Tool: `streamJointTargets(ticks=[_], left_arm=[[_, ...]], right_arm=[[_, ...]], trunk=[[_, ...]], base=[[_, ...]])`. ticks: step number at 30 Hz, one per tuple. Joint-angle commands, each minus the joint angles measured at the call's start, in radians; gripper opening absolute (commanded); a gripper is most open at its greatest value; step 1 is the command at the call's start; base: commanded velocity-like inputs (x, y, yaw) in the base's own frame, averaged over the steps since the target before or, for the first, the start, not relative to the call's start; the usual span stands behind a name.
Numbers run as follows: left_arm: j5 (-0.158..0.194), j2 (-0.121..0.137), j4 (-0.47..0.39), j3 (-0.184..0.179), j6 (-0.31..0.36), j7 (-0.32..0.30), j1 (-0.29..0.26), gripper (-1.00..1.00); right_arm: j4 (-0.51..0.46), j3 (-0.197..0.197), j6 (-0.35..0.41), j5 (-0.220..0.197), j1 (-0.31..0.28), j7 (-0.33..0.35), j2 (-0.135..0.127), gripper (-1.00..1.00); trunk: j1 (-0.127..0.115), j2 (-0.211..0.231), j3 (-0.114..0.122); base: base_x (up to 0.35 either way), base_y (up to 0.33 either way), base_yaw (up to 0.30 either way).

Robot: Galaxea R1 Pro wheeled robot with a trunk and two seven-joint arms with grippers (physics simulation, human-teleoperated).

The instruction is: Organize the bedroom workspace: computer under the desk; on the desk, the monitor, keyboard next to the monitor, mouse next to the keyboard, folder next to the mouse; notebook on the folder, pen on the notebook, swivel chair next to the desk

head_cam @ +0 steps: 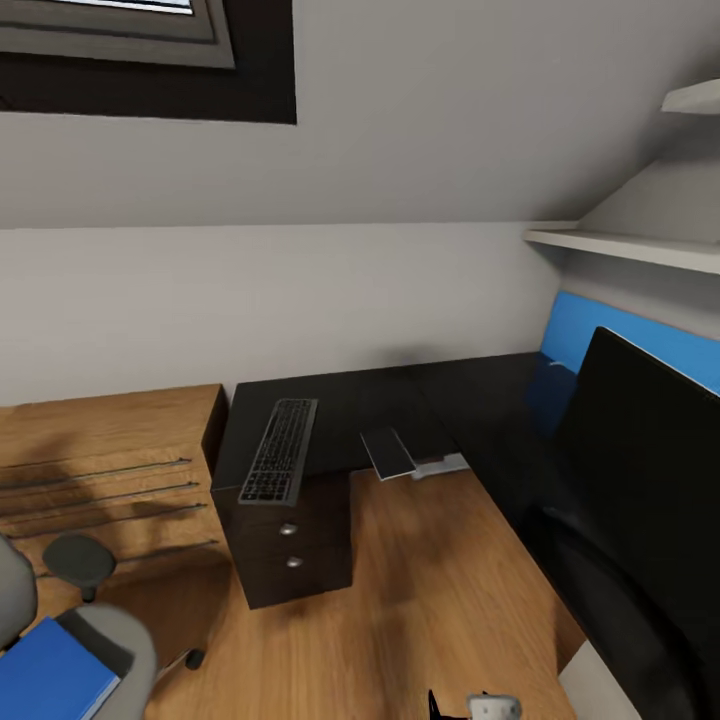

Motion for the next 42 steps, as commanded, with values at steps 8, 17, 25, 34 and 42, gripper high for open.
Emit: streamJointTargets(ticks=[8,17,25,34,42], left_arm=[[0.001,0.001,0.000,-0.002,-0.004,0.004,0.000,1.00],[0.001,0.000,0.000,-0.002,-0.002,0.004,0.000,1.00],[0.001,0.000,0.000,-0.002,-0.002,0.004,0.000,1.00],[0.001,0.000,0.000,-0.002,-0.003,0.004,0.000,1.00],[0.002,-0.016,0.002,0.000,-0.007,0.009,0.000,1.00]], right_arm=[[0.002,-0.006,-0.003,0.008,-0.001,-0.003,0.001,1.00],[0.002,-0.005,-0.004,0.010,-0.001,-0.003,0.001,1.00],[0.003,-0.003,-0.005,0.013,-0.001,-0.001,0.000,1.00],[0.008,-0.001,-0.008,0.021,-0.001,0.003,-0.006,1.00],[-0.037,-0.027,0.037,-0.014,-0.014,-0.038,-0.020,1.00]], trunk=[[0.000,-0.001,-0.001],[0.000,-0.001,-0.002],[0.000,-0.001,-0.003],[0.000,-0.001,-0.003],[0.000,-0.001,-0.003]], base=[[0.234,0.121,-0.269],[0.172,0.023,-0.183],[0.017,0.001,-0.030],[0.093,-0.077,-0.002],[0.000,0.000,0.000]])
